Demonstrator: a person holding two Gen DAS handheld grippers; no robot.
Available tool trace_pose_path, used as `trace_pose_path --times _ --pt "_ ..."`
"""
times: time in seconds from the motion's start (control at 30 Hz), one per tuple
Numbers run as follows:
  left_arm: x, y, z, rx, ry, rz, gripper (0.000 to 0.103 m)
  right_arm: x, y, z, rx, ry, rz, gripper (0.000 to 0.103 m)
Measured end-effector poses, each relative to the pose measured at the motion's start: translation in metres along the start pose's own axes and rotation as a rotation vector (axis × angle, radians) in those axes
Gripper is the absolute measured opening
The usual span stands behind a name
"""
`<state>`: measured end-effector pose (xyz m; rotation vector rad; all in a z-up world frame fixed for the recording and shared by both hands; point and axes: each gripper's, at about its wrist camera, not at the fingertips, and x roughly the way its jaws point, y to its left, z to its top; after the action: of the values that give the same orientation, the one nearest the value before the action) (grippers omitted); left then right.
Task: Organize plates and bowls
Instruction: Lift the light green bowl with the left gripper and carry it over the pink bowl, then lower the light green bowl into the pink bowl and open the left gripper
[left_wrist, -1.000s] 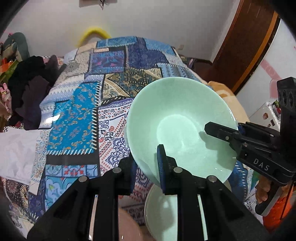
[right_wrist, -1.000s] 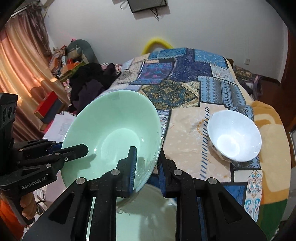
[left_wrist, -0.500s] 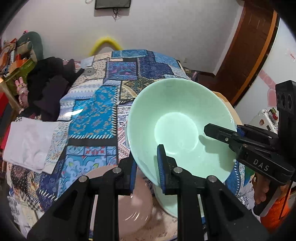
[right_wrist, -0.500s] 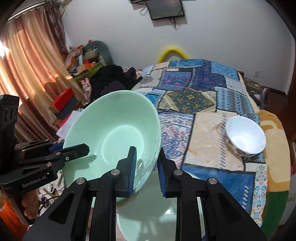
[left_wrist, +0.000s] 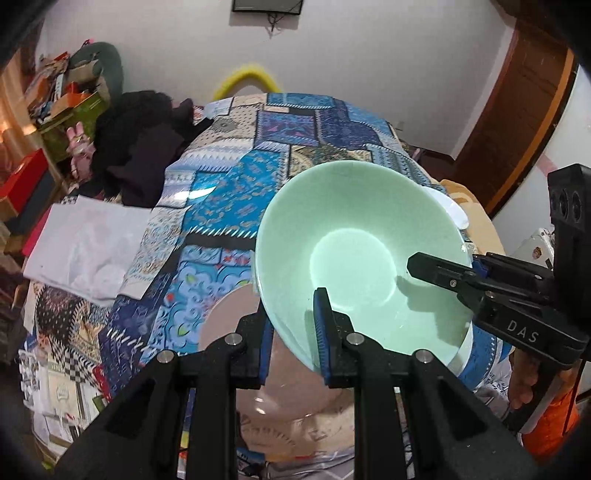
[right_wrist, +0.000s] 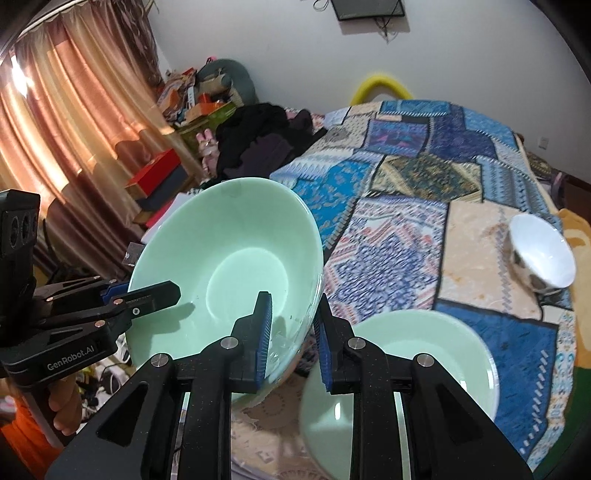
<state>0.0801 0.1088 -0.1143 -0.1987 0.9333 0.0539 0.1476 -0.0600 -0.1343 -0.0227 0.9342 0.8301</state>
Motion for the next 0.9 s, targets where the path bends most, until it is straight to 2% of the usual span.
trace_pose_path --times 0.23,0.5,0.9 --pt "0.013 0.032 -0.022 -0.076 0.040 0.007 0.020 0.026 0.016 -0.010 -0.009 0.066 0.018 0.021" --pt "0.030 0.057 -0.041 -0.114 0.089 0.024 0.020 0.053 0.020 -0.023 -0.007 0.146 0.035 0.021" --pt "0.057 0.065 -0.059 -0.127 0.149 0.036 0.020 0.076 0.017 -0.036 -0.006 0.222 0.031 0.021"
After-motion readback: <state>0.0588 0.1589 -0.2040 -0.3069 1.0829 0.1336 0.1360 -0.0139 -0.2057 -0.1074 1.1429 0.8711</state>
